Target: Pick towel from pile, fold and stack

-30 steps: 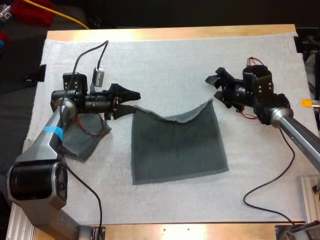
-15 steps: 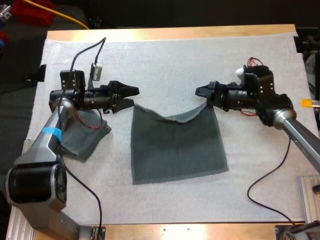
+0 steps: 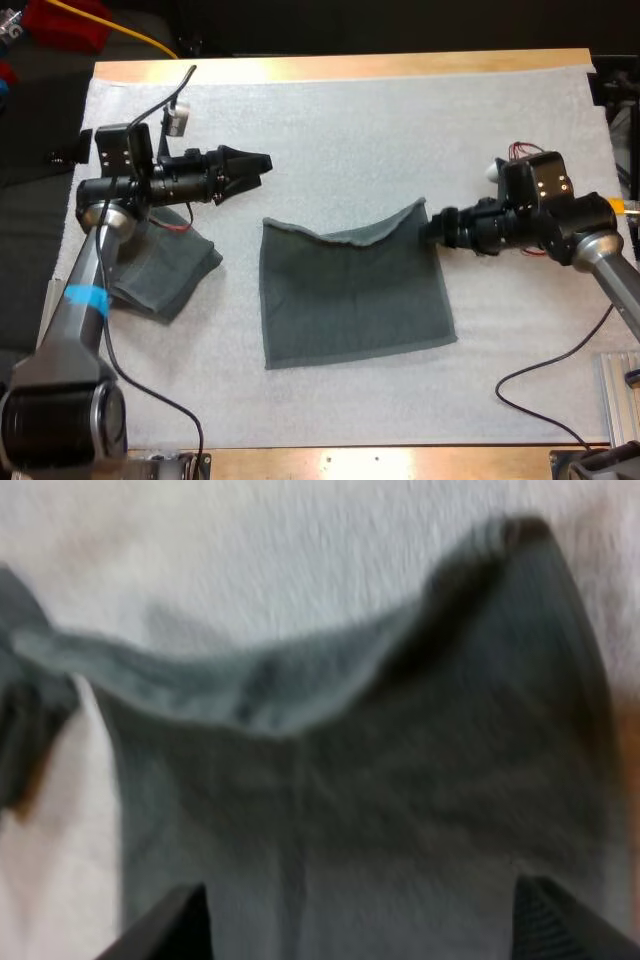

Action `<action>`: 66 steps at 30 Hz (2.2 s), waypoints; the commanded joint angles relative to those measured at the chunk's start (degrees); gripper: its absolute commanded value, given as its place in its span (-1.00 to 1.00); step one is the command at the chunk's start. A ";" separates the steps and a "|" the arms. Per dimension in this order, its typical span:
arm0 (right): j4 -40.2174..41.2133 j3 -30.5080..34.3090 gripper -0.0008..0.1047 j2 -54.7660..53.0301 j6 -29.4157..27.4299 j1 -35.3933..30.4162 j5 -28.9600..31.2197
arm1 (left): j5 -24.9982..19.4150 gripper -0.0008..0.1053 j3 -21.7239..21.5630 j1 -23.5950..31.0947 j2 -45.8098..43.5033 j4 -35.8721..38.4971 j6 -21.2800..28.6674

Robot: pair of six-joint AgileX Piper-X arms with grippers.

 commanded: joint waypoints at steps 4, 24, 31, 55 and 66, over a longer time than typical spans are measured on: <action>5.65 -0.10 0.16 -2.20 -5.04 2.43 4.84 | -0.52 0.26 -0.34 0.05 -5.06 0.93 2.25; 12.93 -0.10 0.16 -6.40 -5.25 14.52 14.01 | -34.66 0.26 -0.34 -5.99 -25.29 37.45 30.34; 14.06 -0.10 0.16 -7.33 -2.47 19.16 15.87 | -47.16 0.26 -0.34 -13.67 -30.93 42.60 30.68; 0.52 -0.10 -0.96 -4.42 0.42 24.95 24.31 | -58.31 0.26 -0.34 -29.12 -35.73 43.78 26.71; -3.62 -0.36 -0.96 2.98 0.46 24.95 24.31 | -58.31 0.26 -0.34 -29.12 -35.73 43.78 26.71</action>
